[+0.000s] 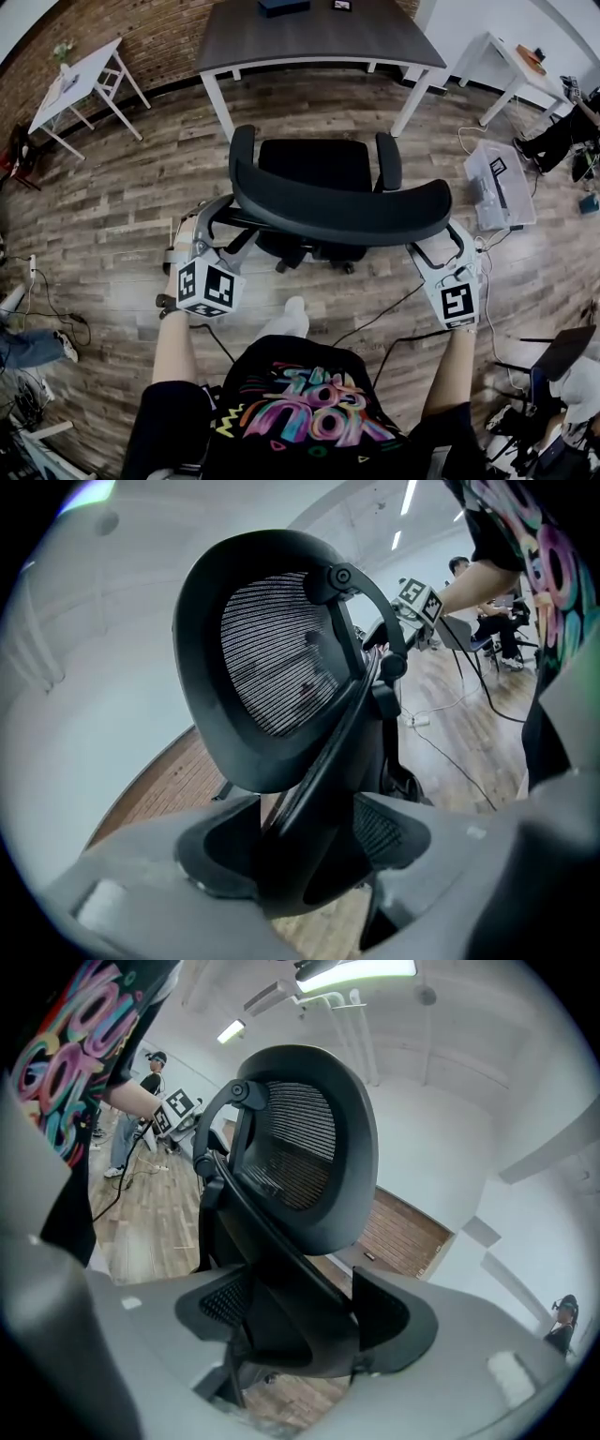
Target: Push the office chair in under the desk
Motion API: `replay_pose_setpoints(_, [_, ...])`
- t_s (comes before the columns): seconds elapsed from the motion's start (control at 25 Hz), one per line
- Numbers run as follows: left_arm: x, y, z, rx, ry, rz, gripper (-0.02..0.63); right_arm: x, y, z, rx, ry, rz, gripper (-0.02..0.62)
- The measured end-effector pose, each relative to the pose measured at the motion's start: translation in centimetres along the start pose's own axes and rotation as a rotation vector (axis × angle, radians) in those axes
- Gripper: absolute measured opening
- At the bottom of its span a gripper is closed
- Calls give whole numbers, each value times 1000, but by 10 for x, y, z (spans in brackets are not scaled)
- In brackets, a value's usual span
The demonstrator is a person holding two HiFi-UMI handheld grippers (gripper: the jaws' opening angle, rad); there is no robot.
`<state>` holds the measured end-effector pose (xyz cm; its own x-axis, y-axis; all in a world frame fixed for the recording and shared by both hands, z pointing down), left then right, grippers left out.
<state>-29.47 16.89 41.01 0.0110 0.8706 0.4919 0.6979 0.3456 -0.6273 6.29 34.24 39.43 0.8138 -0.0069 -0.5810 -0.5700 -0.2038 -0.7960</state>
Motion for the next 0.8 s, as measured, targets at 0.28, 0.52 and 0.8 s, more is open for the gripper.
replay_pose_setpoints(0.28, [-9, 0, -4, -4, -20, 4, 314, 4, 2, -8, -44, 45, 48, 318])
replay_pose_setpoints(0.52, [-26, 2, -21, -21, -35, -1, 314, 14, -2, -29, -58, 85, 62, 308])
replay_pose_setpoints(0.8, [-58, -2, -45, 0, -12, -22, 313, 29, -2, -73, -72, 100, 68, 302])
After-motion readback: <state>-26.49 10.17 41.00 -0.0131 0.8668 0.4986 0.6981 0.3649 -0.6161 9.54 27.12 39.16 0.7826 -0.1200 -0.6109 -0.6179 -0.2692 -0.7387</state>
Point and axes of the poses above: the fingertips, and each gripper's own axes: z backward along the fingers, x to its right, y out of its top, the point moved 9 cm from there along z, backward along the fingers, and after that the axes turned 15 degrees about -y, right-handed, at the moved point
